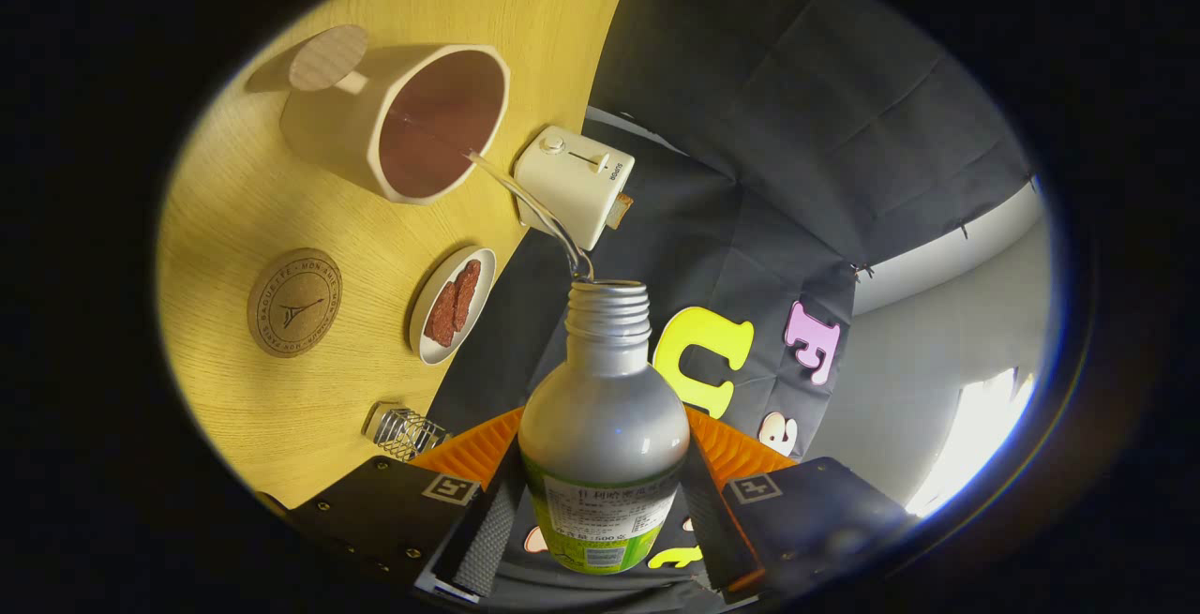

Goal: Take the bottle from table, then pour the juice into the cup, finally place the bottle on the coaster

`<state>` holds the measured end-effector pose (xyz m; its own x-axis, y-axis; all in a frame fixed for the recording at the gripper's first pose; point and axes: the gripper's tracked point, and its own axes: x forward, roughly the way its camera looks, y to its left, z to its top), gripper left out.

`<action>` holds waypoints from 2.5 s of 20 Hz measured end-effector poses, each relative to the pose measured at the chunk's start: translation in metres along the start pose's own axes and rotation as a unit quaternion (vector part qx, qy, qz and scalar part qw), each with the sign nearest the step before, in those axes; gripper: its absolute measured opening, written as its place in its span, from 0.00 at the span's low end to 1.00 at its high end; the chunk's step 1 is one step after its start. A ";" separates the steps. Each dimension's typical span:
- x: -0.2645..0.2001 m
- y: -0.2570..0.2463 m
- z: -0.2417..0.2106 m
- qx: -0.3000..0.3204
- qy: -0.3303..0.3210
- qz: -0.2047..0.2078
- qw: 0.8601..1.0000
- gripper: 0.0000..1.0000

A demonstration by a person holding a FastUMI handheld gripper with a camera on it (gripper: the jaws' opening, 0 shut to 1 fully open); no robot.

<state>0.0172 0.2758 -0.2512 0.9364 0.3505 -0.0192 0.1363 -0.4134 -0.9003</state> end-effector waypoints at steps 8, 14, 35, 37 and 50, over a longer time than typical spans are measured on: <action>-0.001 0.008 0.008 -0.029 -0.008 0.006 1.000 0.81; 0.000 0.018 0.016 -0.050 -0.016 0.017 0.998 0.81; -0.008 0.016 0.037 -0.117 -0.039 0.000 0.992 0.81; -0.008 0.016 0.038 -0.119 -0.041 0.001 0.992 0.81; -0.010 0.015 0.053 -0.135 -0.053 -0.001 0.989 0.81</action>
<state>-0.0075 0.3107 -0.2878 0.8985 0.4325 -0.0754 0.2341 -0.6173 -0.7510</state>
